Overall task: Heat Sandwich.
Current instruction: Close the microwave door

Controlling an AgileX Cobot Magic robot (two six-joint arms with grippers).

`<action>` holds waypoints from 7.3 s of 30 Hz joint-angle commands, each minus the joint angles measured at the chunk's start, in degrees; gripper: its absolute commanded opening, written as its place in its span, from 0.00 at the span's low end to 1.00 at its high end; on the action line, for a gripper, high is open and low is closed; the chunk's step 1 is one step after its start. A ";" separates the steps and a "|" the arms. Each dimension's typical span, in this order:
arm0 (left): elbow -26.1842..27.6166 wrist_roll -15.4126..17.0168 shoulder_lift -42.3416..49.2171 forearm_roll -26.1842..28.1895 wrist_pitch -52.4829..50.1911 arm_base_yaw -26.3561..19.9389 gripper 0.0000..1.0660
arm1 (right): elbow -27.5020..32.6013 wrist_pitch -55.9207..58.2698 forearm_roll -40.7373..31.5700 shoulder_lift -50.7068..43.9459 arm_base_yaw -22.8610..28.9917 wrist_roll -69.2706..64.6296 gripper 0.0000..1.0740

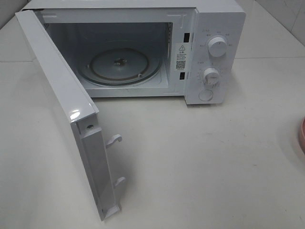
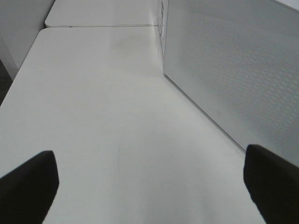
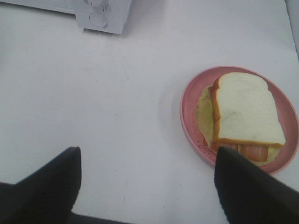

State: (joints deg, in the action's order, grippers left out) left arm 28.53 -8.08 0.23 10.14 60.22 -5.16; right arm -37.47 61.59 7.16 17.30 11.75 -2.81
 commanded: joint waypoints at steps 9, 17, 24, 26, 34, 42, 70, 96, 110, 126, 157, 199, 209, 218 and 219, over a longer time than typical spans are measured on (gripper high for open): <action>-0.11 0.06 1.38 0.34 -0.74 0.29 0.95 | 8.77 -2.06 0.06 -15.18 -0.46 -0.11 0.71; -0.11 0.06 1.38 0.34 -0.74 0.29 0.95 | 8.77 -2.06 0.29 -18.96 -0.46 -0.40 0.71; -0.11 0.06 1.38 0.34 -0.74 0.29 0.95 | 8.77 -2.06 0.23 -18.96 -2.92 -0.34 0.71; -0.11 0.06 1.38 0.34 -0.74 0.29 0.95 | 8.77 -2.06 0.23 -18.96 -5.33 -0.34 0.71; -0.11 0.06 1.38 0.34 -0.74 0.29 0.95 | 8.77 -2.06 0.23 -18.96 -6.07 -0.34 0.71; -0.11 0.06 1.38 0.34 -0.74 0.29 0.95 | 8.77 -2.06 0.23 -18.96 -6.07 -0.34 0.71; -0.11 0.06 1.38 0.80 -0.74 0.29 0.95 | 8.77 -2.06 0.23 -18.96 -6.07 -0.40 0.71; 2.41 -0.17 -21.49 -1.09 -16.33 0.29 0.13 | 8.77 -2.06 0.23 -18.96 -6.07 -0.40 0.71; -10.14 -0.52 -34.38 -1.03 -50.25 0.29 0.00 | 8.77 -2.06 0.23 -18.96 -6.07 -0.40 0.71; -17.48 0.86 -51.34 -7.45 -84.51 0.29 0.00 | 8.77 -2.06 0.23 -18.96 -6.07 -0.40 0.71; -12.83 25.73 -78.90 -39.94 -110.18 6.47 0.00 | 8.77 -2.06 0.23 -18.96 -6.07 -0.40 0.71; 11.63 3.50 -99.24 -2.01 -101.81 42.34 0.00 | 8.77 -2.06 0.23 -18.96 -6.07 -0.40 0.71; 22.29 -1.09 -105.37 3.09 -99.01 46.24 0.00 | 8.77 -2.06 0.23 -18.96 -6.07 -0.40 0.71; 30.54 -1.66 -110.81 4.70 -97.86 47.21 0.00 | 8.77 -2.06 0.23 -18.96 -6.07 -0.40 0.71; 31.51 -1.72 -111.44 4.70 -97.00 47.21 0.00 | 8.77 -2.06 0.23 -18.96 -6.07 -0.40 0.71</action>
State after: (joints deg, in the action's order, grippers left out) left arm 57.52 -9.45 -110.01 13.87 -38.33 41.65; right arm -28.88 60.05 7.16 -0.17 5.90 -2.98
